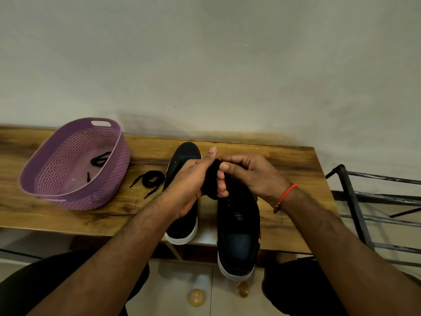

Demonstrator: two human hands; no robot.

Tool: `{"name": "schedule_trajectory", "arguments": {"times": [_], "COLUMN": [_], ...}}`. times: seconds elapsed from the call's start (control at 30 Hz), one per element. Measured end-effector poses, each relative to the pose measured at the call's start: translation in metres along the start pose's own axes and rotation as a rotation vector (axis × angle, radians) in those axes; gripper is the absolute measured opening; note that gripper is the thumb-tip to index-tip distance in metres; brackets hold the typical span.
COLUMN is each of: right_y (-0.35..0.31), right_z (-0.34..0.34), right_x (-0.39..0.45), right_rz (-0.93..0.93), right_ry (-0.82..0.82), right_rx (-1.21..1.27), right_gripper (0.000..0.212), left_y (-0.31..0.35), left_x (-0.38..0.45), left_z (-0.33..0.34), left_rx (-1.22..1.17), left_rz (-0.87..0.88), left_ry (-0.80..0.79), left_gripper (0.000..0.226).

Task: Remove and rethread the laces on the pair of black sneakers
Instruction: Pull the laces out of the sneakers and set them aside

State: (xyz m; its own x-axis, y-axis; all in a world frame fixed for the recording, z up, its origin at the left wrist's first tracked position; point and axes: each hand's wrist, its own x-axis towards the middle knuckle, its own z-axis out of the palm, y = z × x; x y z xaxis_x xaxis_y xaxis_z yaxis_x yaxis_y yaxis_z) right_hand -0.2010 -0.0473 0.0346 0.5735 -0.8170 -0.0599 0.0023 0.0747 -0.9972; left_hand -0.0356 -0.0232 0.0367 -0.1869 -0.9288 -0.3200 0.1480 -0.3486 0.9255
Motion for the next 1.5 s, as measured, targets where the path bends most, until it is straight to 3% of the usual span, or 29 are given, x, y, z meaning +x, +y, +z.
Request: {"name": "schedule_trajectory", "arguments": {"times": [0.2, 0.33, 0.4, 0.5, 0.57, 0.67, 0.83, 0.97, 1.07, 1.2, 1.33, 1.43, 1.5], "right_y": [0.023, 0.025, 0.023, 0.022, 0.02, 0.02, 0.015, 0.007, 0.007, 0.003, 0.001, -0.01, -0.015], "right_z": [0.02, 0.026, 0.022, 0.013, 0.014, 0.018, 0.021, 0.019, 0.019, 0.02, 0.016, 0.0, -0.012], "right_x": [0.01, 0.011, 0.013, 0.016, 0.017, 0.02, 0.018, 0.015, 0.016, 0.011, 0.008, 0.004, -0.004], "right_rz": [-0.212, -0.314, -0.346, -0.307, -0.251, -0.165, -0.112, -0.067, -0.054, -0.037, 0.033, 0.205, 0.384], "right_ry": [0.267, 0.451, 0.514, 0.547, 0.517, 0.427, 0.407, 0.441, 0.46, 0.429, 0.285, 0.046, -0.17], "right_rx": [-0.54, -0.753, -0.755, -0.657, -0.562, -0.511, -0.574, -0.504, -0.461, -0.555, -0.822, -1.02, -1.023], "right_gripper": [0.023, 0.02, 0.021, 0.022, 0.02, 0.019, 0.022, 0.025, 0.026, 0.023, 0.032, 0.061, 0.079], "left_y": [-0.011, -0.016, -0.014, -0.001, 0.003, 0.008, 0.02, -0.011, -0.042, -0.057, -0.058, -0.047, -0.038], "left_x": [0.006, 0.012, 0.014, 0.01, 0.008, 0.002, -0.022, -0.028, -0.023, -0.022, -0.022, -0.03, -0.039], "left_z": [0.009, 0.0, -0.008, -0.014, -0.019, -0.032, -0.095, -0.152, -0.17, -0.179, -0.173, -0.142, -0.114], "left_rx": [0.015, 0.097, 0.191, 0.331, 0.445, 0.604, 0.595, 0.724, 0.856, 1.071, 1.276, 1.308, 1.272], "left_rz": [0.034, 0.123, 0.209, 0.271, 0.293, 0.317, 0.147, 0.041, -0.112, -0.144, -0.196, 0.044, 0.131], "left_ry": [0.336, 0.417, 0.415, 0.214, 0.11, 0.13, 0.312, 0.494, 0.504, 0.502, 0.497, 0.543, 0.523], "left_gripper": [0.057, 0.055, 0.051, 0.033, 0.039, 0.037, 0.025, 0.017, 0.012, 0.017, 0.03, 0.033, 0.045]}}
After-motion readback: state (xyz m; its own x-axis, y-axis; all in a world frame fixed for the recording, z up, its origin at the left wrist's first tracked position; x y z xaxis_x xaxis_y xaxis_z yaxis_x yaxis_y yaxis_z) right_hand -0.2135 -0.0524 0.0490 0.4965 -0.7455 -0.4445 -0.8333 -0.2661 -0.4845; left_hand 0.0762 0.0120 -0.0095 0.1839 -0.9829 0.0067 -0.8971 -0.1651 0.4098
